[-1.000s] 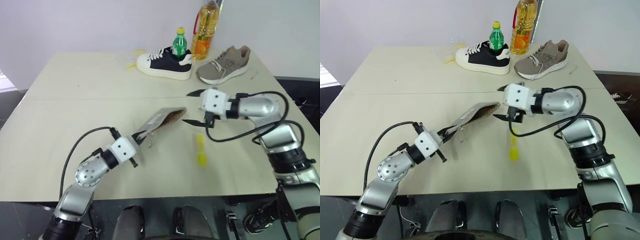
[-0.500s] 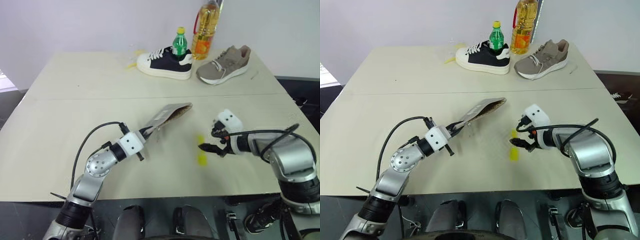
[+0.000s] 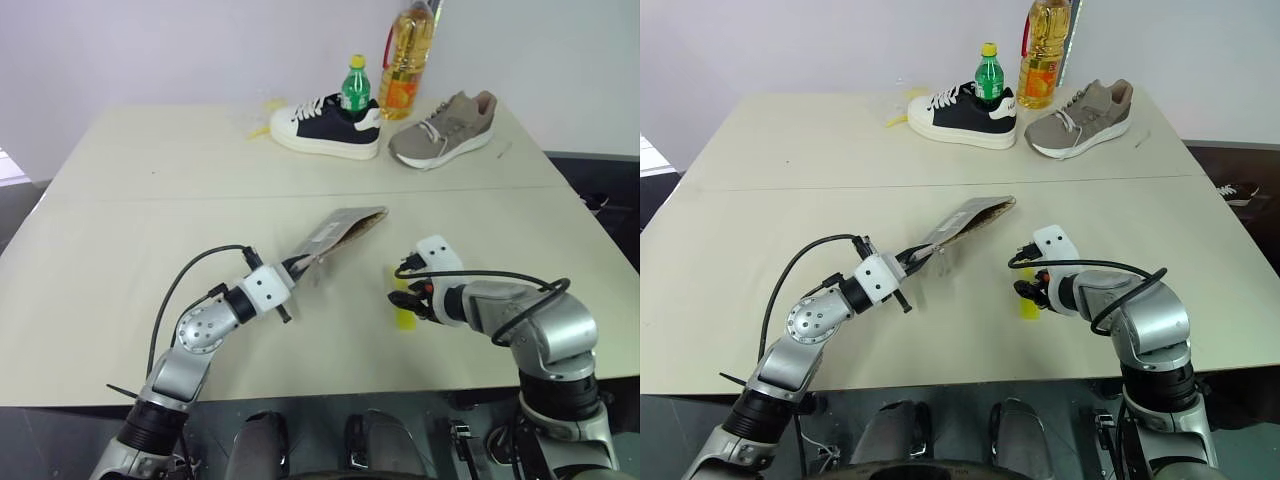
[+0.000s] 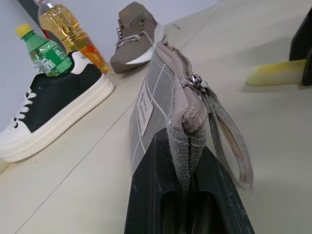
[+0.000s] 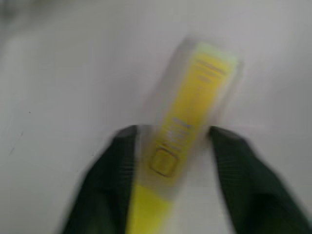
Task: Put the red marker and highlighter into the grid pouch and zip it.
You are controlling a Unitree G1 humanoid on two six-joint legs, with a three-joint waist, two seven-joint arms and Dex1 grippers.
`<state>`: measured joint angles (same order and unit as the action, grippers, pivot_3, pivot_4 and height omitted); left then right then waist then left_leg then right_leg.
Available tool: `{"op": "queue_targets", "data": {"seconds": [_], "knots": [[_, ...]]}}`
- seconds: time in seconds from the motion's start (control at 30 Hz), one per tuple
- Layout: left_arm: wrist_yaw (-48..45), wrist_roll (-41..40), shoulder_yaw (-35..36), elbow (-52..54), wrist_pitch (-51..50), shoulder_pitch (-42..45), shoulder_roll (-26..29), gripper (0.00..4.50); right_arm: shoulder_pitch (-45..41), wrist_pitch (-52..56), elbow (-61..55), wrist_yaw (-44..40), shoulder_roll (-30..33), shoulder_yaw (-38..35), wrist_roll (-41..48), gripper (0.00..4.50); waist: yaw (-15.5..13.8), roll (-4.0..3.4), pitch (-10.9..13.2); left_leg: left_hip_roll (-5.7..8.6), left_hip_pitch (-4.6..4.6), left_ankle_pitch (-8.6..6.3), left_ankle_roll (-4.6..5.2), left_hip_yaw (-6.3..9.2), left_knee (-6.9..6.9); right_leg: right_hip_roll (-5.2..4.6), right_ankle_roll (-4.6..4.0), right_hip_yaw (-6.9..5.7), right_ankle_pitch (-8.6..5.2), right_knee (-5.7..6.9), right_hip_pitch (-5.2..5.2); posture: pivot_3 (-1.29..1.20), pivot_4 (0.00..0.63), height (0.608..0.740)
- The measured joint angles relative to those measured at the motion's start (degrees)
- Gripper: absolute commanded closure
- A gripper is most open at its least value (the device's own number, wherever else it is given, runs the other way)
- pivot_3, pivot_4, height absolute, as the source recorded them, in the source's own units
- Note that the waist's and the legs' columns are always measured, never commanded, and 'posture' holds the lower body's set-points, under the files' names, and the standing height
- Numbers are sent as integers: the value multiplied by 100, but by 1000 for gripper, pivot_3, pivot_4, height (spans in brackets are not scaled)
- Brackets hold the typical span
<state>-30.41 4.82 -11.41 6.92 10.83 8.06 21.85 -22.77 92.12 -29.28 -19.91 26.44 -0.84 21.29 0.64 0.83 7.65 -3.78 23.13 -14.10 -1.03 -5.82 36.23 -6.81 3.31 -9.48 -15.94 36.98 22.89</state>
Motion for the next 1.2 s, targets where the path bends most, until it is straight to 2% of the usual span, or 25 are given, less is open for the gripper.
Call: {"op": "queue_targets", "data": {"seconds": [0.07,0.2,0.27,0.5,1.2], "knots": [[26,0,1,1,3,-3,1,4500,-90,-187,4,-23,308,311,-6,3661,1,-3,2,1,4,0,0,-1,0,-2,0,1,0,0,4,0,150,702],[93,-2,95,4,10,-85,23,4500,-100,-3027,-144,-548,2113,1817,-1123,3661,1,-9,9,7,21,0,0,-4,-4,-3,9,4,-5,-4,25,0,150,702],[128,-3,168,6,5,-97,50,4500,-188,-4066,99,-909,2408,1992,-1414,3661,15,9,12,3,14,0,0,-6,-6,3,10,3,-5,-3,21,0,150,702],[171,-5,182,97,-20,-185,59,4500,-610,-6106,1082,-1608,2422,2012,-2012,3661,-12,13,15,2,14,1,-1,-9,0,-1,9,2,-4,0,19,0,150,702],[-11,-12,135,461,-151,-400,128,4500,-989,-8368,1885,-2390,1948,2343,-3733,3661,-9,12,15,1,11,1,-1,-10,3,0,7,1,-3,3,16,0,150,702]]}}
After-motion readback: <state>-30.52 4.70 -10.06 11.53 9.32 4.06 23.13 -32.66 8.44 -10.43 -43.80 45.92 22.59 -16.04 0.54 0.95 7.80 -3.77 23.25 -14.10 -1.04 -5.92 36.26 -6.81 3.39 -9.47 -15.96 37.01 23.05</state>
